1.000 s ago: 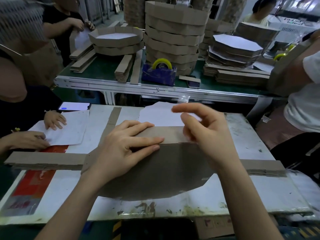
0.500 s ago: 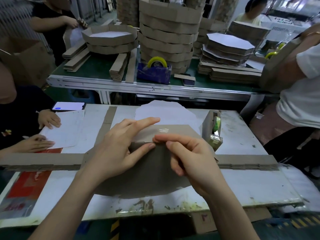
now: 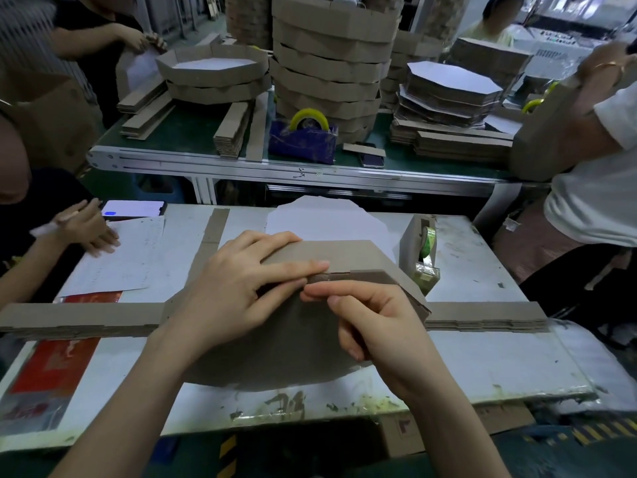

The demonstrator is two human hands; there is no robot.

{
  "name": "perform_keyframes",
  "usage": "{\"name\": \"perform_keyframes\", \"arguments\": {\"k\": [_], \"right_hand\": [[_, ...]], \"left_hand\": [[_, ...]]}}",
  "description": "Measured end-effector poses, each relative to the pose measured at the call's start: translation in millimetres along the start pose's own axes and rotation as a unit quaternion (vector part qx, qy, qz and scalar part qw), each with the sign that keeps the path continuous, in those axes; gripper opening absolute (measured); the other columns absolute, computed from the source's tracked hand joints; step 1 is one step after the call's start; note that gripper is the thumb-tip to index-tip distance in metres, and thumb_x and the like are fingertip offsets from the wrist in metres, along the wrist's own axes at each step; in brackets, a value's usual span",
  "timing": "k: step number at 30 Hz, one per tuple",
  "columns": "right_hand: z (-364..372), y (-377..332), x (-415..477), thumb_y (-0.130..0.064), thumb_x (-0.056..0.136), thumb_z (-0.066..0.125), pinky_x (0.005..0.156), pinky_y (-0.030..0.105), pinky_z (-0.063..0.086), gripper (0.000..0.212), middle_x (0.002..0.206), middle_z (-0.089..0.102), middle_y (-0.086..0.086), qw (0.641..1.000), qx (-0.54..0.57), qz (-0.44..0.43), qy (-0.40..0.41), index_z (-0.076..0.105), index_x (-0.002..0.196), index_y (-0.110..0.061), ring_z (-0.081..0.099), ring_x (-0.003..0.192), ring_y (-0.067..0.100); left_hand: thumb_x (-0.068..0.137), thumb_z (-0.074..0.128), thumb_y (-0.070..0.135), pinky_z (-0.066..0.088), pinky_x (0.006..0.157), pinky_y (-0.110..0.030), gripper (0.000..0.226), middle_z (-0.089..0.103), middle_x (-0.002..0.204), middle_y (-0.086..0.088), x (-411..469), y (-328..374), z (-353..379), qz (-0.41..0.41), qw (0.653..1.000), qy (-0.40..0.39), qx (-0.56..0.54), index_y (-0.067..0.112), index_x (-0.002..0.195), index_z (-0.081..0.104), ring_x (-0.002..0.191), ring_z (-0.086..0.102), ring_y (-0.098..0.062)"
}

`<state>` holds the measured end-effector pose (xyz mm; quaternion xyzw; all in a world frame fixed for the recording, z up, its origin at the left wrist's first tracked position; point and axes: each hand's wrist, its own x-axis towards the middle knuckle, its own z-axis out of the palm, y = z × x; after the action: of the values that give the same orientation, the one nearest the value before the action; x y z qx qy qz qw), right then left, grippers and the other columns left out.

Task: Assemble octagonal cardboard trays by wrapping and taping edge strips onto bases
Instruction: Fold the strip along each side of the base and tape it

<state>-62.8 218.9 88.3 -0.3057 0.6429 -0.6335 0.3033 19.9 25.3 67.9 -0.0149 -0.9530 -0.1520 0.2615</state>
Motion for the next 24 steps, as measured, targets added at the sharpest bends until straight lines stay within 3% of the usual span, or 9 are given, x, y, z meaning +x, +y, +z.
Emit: {"name": "perform_keyframes", "arguments": {"k": [4, 8, 13, 18, 20, 22, 24], "right_hand": [[1, 8, 5, -0.005, 0.093, 0.054, 0.044, 0.013, 0.032, 0.030, 0.049, 0.052, 0.014, 1.000, -0.016, 0.005, 0.023, 0.081, 0.094, -0.018, 0.036, 0.036, 0.011], [3, 17, 14, -0.001, 0.092, 0.054, 0.045, 0.017, 0.031, 0.032, 0.050, 0.050, 0.021, 0.998, -0.002, 0.017, 0.056, 0.082, 0.090, -0.017, 0.034, 0.037, 0.014], [4, 22, 16, -0.017, 0.078, 0.054, 0.044, 0.016, 0.031, 0.029, 0.037, 0.044, 0.006, 0.998, 0.012, 0.013, 0.061, 0.083, 0.084, -0.019, 0.034, 0.034, 0.011], [5, 23, 16, -0.014, 0.076, 0.052, 0.043, 0.018, 0.030, 0.030, 0.039, 0.050, 0.007, 0.997, 0.004, -0.007, 0.072, 0.082, 0.075, -0.015, 0.034, 0.035, 0.011], [8, 20, 17, -0.013, 0.070, 0.050, 0.042, 0.019, 0.029, 0.028, 0.054, 0.063, 0.022, 0.997, 0.001, -0.005, 0.076, 0.076, 0.057, -0.014, 0.032, 0.034, 0.011], [9, 15, 19, -0.011, 0.066, 0.048, 0.041, 0.018, 0.028, 0.027, 0.061, 0.059, 0.039, 0.996, 0.002, 0.001, 0.086, 0.066, 0.045, -0.008, 0.032, 0.032, 0.010], [6, 14, 22, -0.004, 0.072, 0.047, 0.039, 0.018, 0.029, 0.032, 0.061, 0.061, 0.036, 0.996, -0.011, 0.017, 0.083, 0.056, 0.042, -0.002, 0.032, 0.031, 0.009]], "left_hand": [[0.098, 0.038, 0.045, 0.043, 0.083, -0.030, 0.035, 0.059, 0.130, 0.002, 3, 0, -2, -0.024, 0.999, -0.018, -0.010, 0.052, 0.130, 0.049, 0.110, 0.053, -0.020], [0.094, 0.038, 0.049, 0.044, 0.089, -0.033, 0.036, 0.057, 0.133, 0.007, 5, 4, -4, -0.056, 0.997, -0.033, -0.038, 0.056, 0.126, 0.052, 0.117, 0.050, -0.015], [0.084, 0.033, 0.071, 0.037, 0.105, -0.042, 0.035, 0.054, 0.137, 0.018, 25, 15, -11, -0.089, 0.993, -0.058, -0.042, 0.065, 0.113, 0.053, 0.131, 0.042, -0.010], [0.082, 0.044, 0.070, 0.047, 0.090, -0.036, 0.041, 0.063, 0.127, 0.014, 34, 22, -5, -0.083, 0.995, -0.034, -0.031, 0.052, 0.114, 0.063, 0.116, 0.057, -0.010], [0.083, 0.042, 0.068, 0.050, 0.079, -0.037, 0.043, 0.068, 0.119, 0.012, 30, 19, -4, -0.068, 0.997, -0.020, -0.032, 0.049, 0.112, 0.067, 0.103, 0.063, -0.015], [0.086, 0.042, 0.064, 0.052, 0.070, -0.038, 0.043, 0.070, 0.111, 0.010, 29, 18, -4, -0.047, 0.998, -0.021, -0.025, 0.045, 0.112, 0.070, 0.091, 0.065, -0.018], [0.086, 0.042, 0.063, 0.051, 0.066, -0.038, 0.044, 0.069, 0.109, 0.010, 29, 16, -4, -0.038, 0.999, -0.028, -0.007, 0.044, 0.114, 0.069, 0.088, 0.064, -0.018]]}}
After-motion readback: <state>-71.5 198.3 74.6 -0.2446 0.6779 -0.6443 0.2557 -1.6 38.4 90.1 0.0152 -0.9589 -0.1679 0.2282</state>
